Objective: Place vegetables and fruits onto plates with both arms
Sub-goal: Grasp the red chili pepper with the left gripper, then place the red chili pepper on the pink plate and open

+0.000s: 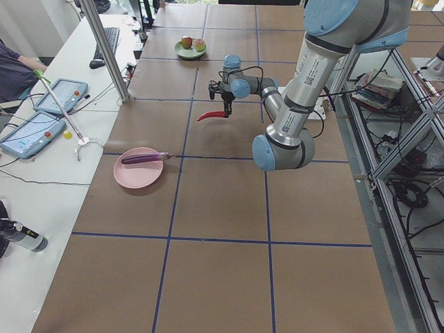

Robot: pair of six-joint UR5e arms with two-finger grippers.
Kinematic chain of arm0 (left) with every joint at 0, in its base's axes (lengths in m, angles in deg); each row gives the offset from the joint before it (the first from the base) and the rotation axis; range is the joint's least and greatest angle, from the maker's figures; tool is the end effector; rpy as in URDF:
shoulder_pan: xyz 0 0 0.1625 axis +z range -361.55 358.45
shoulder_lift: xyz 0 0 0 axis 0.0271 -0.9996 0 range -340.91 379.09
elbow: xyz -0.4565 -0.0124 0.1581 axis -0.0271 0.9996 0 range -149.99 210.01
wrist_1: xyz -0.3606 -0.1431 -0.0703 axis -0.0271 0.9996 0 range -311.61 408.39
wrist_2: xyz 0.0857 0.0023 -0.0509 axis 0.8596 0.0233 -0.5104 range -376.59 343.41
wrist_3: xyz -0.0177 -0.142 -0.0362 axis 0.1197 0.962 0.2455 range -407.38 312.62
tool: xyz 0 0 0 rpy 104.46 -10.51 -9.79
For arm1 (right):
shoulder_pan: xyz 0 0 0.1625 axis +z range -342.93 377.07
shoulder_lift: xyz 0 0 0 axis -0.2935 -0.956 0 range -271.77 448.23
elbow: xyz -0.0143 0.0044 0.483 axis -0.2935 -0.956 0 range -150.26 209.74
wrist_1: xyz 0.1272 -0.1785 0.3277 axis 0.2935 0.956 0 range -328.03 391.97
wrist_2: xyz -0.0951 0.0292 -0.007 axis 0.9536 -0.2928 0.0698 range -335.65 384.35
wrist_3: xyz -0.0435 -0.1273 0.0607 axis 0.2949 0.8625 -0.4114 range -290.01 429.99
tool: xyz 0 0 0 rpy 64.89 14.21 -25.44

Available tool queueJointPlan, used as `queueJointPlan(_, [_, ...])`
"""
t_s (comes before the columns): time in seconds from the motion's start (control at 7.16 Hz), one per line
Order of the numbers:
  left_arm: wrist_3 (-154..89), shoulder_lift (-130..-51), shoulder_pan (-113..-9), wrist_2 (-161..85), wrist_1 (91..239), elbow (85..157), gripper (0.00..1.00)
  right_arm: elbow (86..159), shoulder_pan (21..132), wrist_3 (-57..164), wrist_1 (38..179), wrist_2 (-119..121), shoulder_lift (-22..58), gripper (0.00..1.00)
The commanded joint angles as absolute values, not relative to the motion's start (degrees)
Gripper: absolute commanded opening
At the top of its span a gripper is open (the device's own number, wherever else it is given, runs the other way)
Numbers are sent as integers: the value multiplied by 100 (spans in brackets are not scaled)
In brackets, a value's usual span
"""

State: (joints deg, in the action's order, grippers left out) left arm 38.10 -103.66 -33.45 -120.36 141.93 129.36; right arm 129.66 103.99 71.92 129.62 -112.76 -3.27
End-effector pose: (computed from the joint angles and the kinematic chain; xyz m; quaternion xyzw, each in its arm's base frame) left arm 0.5500 -0.4580 0.3491 0.0153 0.4003 -0.1714 0.9001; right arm 0.0007 -0.4561 0.6903 0.0022 -0.3997 -0.0428 0.9156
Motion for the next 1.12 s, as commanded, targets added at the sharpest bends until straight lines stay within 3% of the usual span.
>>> queueJointPlan(0.0, [4324, -10352, -4474, -12204, 14216, 12908, 0, 12959, 10399, 7192, 12962, -11276, -327, 100])
queueJointPlan(0.28, [3295, -10334, -5390, -12627, 14504, 12051, 1, 12967, 10364, 7183, 12962, -11284, -327, 100])
queueJointPlan(0.84, [936, -10735, -6614, -13514, 16044, 9011, 2, 13003, 10364, 7183, 12962, -11293, -336, 100])
queueJointPlan(0.98, [757, -10825, -6624, -13568, 16062, 8856, 55, 13003, 10364, 7183, 12962, -11293, -336, 100])
